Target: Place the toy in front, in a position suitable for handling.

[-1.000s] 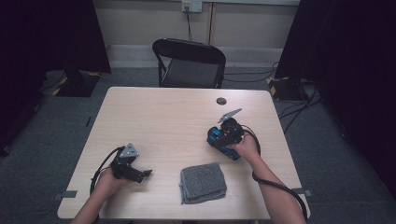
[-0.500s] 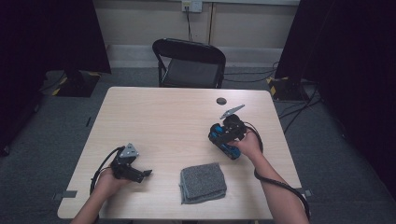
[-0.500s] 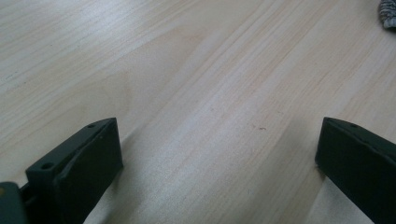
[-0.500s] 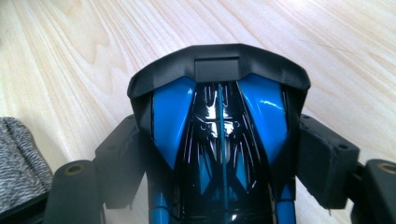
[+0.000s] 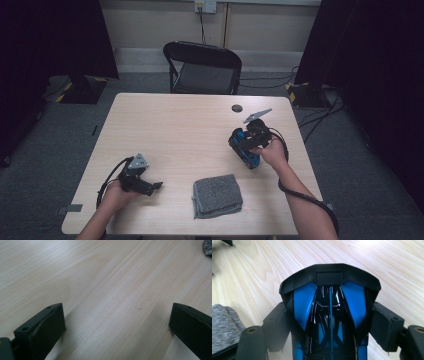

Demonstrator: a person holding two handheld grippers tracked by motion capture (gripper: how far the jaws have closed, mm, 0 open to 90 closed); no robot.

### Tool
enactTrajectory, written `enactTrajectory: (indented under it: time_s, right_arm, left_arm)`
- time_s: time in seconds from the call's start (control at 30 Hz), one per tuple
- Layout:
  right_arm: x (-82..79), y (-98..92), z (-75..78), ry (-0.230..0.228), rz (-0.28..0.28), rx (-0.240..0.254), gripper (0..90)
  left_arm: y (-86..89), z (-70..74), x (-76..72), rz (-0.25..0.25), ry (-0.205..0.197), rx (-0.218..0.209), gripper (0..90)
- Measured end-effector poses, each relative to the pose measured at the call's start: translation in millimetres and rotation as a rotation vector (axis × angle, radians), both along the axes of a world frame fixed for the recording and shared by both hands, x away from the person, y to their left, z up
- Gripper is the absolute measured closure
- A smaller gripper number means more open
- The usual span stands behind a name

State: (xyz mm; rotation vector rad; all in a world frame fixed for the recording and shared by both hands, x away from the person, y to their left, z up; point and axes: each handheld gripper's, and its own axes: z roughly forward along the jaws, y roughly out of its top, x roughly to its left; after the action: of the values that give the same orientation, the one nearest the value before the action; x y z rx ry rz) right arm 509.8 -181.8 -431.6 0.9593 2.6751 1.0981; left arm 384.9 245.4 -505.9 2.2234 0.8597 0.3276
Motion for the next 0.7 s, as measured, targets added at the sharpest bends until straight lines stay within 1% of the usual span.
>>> enactTrajectory:
  time_s: [0.07,0.1,0.13,0.23,0.27,0.3,0.33,0.37,0.4,0.43,0.47,0.53,0.57,0.6,0.63,0.67,0.7]
  right_arm:
    - [0.8,-1.0,4.2,0.001,-0.008,0.01,25.6]
    - [1.4,-1.4,6.4,-0.002,-0.031,0.012,25.6]
    - [2.5,-1.6,7.3,0.009,-0.038,0.014,25.6]
    - [5.9,-0.3,7.7,0.037,-0.092,0.029,25.6]
    - [6.7,0.9,7.2,0.038,-0.115,0.034,25.6]
    - [8.0,2.3,6.9,0.054,-0.122,0.04,25.6]
    - [8.6,4.6,6.5,0.055,-0.135,0.042,25.6]
    - [9.1,7.3,6.5,0.052,-0.146,0.04,25.6]
    - [10.5,10.8,6.0,0.062,-0.143,0.036,25.6]
    - [11.5,15.3,5.5,0.057,-0.156,0.026,25.5]
    - [13.0,19.0,5.0,0.062,-0.153,0.02,25.6]
    - [15.8,24.3,3.1,0.064,-0.171,0.019,25.5]
    - [18.1,27.4,1.5,0.074,-0.17,0.017,25.5]
    - [19.7,31.6,-0.9,0.067,-0.182,0.01,25.5]
    - [21.8,34.9,-3.3,0.078,-0.179,0.003,25.5]
    - [23.0,38.4,-6.3,0.082,-0.187,-0.003,25.5]
    - [23.9,41.2,-8.8,0.074,-0.196,-0.008,25.5]
  left_arm:
    - [0.0,0.0,0.0,0.0,0.0,0.0,0.0]
    - [0.0,0.0,0.0,0.0,0.0,0.0,0.0]
    - [0.0,0.0,0.0,0.0,0.0,0.0,0.0]
    - [0.0,0.0,0.0,0.0,0.0,0.0,0.0]
    - [0.0,0.0,0.0,0.0,0.0,0.0,0.0]
    - [0.0,0.0,0.0,0.0,0.0,0.0,0.0]
    - [0.0,0.0,0.0,0.0,0.0,0.0,0.0]
    - [0.0,0.0,0.0,0.0,0.0,0.0,0.0]
    - [0.0,0.0,0.0,0.0,0.0,0.0,0.0]
    - [0.0,0.0,0.0,0.0,0.0,0.0,0.0]
    - [0.0,0.0,0.0,0.0,0.0,0.0,0.0]
    - [0.0,0.0,0.0,0.0,0.0,0.0,0.0]
    - [0.0,0.0,0.0,0.0,0.0,0.0,0.0]
    - [0.0,0.0,0.0,0.0,0.0,0.0,0.0]
    - [0.0,0.0,0.0,0.0,0.0,0.0,0.0]
    - [0.0,0.0,0.0,0.0,0.0,0.0,0.0]
    - [0.0,0.0,0.0,0.0,0.0,0.0,0.0]
